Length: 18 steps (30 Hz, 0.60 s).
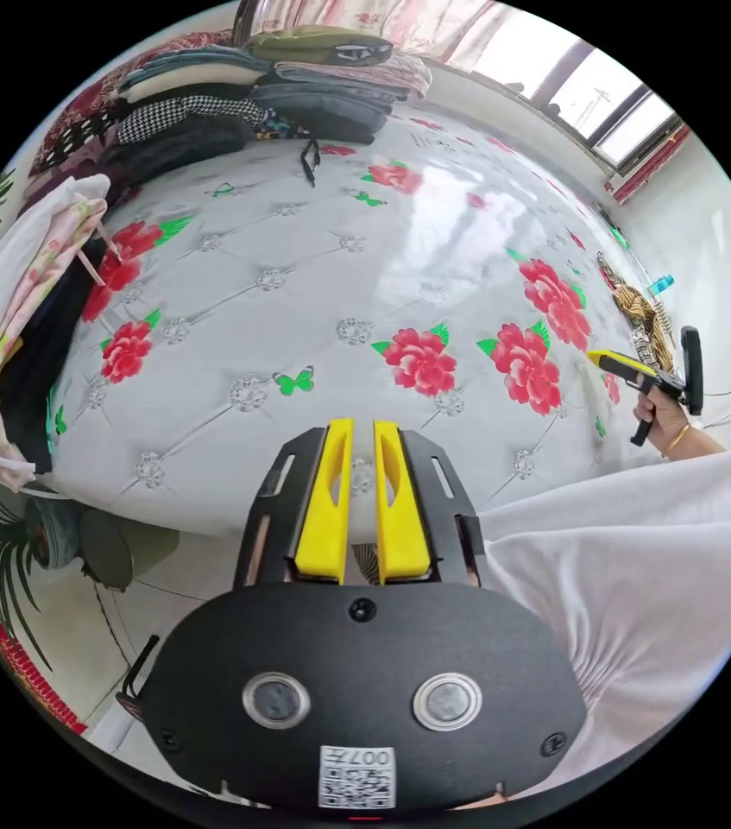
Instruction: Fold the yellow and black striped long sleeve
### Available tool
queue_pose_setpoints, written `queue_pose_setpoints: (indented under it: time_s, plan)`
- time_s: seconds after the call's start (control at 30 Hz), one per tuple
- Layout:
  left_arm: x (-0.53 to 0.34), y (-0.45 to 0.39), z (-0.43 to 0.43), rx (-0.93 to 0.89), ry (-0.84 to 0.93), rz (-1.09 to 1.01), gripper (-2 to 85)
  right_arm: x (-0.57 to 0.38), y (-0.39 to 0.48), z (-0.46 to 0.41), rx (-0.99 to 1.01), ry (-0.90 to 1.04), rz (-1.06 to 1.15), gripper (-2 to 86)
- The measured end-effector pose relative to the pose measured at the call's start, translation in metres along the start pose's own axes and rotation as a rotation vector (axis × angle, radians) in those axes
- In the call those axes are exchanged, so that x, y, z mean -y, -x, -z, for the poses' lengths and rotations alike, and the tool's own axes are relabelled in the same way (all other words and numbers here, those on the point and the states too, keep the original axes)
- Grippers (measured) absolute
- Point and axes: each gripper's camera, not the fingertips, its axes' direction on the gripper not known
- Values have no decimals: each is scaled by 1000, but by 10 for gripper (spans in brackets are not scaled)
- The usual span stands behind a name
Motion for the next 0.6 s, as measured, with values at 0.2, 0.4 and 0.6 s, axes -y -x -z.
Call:
queue_pose_setpoints:
  time_s: [0.2, 0.4, 0.6]
  plan:
    - [25, -58, -70, 0, 73, 20, 7, -78, -198, 79, -224, -137, -292, 54]
    - [54, -96, -121, 29, 123, 54, -4, -119, -387, 118, 28, -559, -783, 92]
    - [75, -114, -147, 22, 151, 181, -6, -169, -517, 80, 57, -774, -1128, 101]
